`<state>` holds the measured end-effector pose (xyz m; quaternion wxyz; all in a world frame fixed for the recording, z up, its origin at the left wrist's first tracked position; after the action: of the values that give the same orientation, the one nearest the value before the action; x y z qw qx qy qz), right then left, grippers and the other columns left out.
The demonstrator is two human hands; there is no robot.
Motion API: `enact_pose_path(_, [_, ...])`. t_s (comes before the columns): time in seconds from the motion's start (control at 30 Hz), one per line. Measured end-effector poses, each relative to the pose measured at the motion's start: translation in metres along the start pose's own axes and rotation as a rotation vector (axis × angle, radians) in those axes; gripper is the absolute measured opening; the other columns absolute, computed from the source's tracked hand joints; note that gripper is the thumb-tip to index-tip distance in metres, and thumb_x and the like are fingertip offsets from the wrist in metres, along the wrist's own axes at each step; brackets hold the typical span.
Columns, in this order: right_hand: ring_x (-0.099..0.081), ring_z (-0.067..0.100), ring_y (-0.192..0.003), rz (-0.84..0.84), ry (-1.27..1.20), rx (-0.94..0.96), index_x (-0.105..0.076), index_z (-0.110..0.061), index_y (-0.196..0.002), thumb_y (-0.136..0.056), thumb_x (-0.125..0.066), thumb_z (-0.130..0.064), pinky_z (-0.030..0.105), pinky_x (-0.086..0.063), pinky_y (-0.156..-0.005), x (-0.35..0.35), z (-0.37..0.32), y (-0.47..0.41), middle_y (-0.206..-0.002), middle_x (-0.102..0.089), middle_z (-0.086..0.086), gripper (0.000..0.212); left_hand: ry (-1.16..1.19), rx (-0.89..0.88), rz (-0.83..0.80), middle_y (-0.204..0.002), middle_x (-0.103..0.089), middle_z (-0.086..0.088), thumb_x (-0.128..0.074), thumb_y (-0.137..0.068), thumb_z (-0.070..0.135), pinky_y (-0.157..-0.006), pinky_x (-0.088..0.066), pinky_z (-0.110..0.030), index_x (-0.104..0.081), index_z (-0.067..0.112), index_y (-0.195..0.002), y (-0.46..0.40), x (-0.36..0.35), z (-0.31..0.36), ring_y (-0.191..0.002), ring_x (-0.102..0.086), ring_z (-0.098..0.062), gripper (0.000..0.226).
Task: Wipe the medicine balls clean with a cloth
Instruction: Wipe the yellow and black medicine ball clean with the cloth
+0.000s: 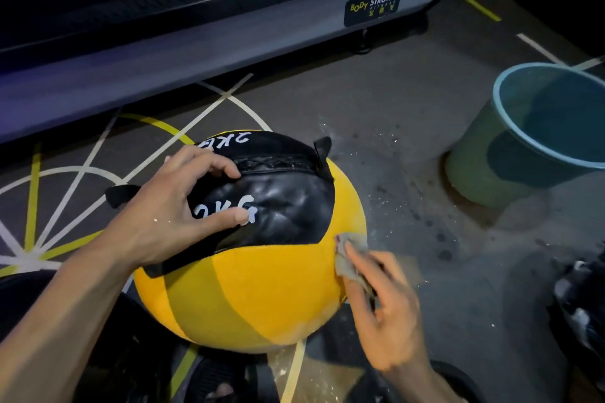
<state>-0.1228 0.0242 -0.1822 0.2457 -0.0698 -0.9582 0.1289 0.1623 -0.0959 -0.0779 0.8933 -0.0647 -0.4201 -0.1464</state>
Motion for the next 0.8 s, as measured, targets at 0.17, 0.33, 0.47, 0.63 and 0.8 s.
enact_pose_path(0.17, [-0.059,0.013,-0.102,-0.070,0.071,0.257,-0.061,-0.009,-0.140,-0.094,-0.060,-0.008,0.024,-0.050,-0.080,-0.006,-0.014,0.011,-0.118,-0.056,0.005,0.045,-0.171,0.009,0.035,-0.116,-0.040,0.017,-0.051,-0.079,0.083,-0.113,-0.034,-0.062,-0.044,0.044,-0.149,-0.007,-0.017,0.014,-0.123,-0.041,-0.010,0.081])
enact_pose_path(0.33, [-0.053,0.012,-0.107,-0.179,0.228,0.360,-0.061,-0.017,-0.141,-0.100,-0.057,-0.017,0.023,-0.048,-0.090,0.000,-0.026,-0.034,-0.123,-0.054,0.002,0.042,-0.168,0.022,0.006,-0.118,-0.039,0.017,-0.052,-0.081,0.082,-0.113,-0.035,-0.061,-0.042,0.045,-0.150,-0.007,-0.016,0.009,-0.124,-0.042,-0.013,0.079])
enact_pose_path(0.47, [-0.054,0.010,-0.099,0.010,0.165,0.065,-0.066,-0.021,-0.135,-0.099,-0.059,-0.011,0.023,-0.050,-0.078,0.003,-0.015,-0.075,-0.114,-0.053,-0.007,0.038,-0.168,0.046,-0.022,-0.119,-0.035,0.020,-0.050,-0.080,0.082,-0.114,-0.035,-0.060,-0.041,0.043,-0.152,-0.012,-0.015,0.010,-0.122,-0.042,-0.014,0.082])
enact_pose_path(0.63, [-0.053,0.016,-0.100,-0.225,0.171,0.346,-0.066,-0.014,-0.133,-0.099,-0.056,-0.014,0.029,-0.049,-0.080,-0.015,-0.054,-0.028,-0.117,-0.056,0.001,0.035,-0.107,0.064,-0.030,-0.118,-0.036,0.025,-0.051,-0.083,0.076,-0.115,-0.033,-0.058,-0.042,0.045,-0.152,-0.006,-0.010,0.009,-0.117,-0.041,0.000,0.076])
enact_pose_path(0.8, [-0.058,0.008,-0.111,-0.166,0.014,0.179,-0.068,-0.018,-0.125,-0.102,-0.055,-0.015,0.020,-0.048,-0.089,0.007,-0.052,-0.041,-0.121,-0.057,-0.008,0.027,-0.077,0.048,-0.016,-0.122,-0.040,0.022,-0.051,-0.092,0.070,-0.116,-0.035,-0.052,-0.040,0.042,-0.155,0.003,-0.013,0.015,-0.122,-0.044,-0.003,0.069])
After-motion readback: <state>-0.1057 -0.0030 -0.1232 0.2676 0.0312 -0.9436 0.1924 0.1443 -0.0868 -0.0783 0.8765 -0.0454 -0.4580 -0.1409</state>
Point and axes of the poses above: each hand's wrist, its own y-axis away from the middle knuckle, its own x-axis out of the back of the hand, z = x × y, the point moved 3 cm from there along -y, towards the middle knuckle
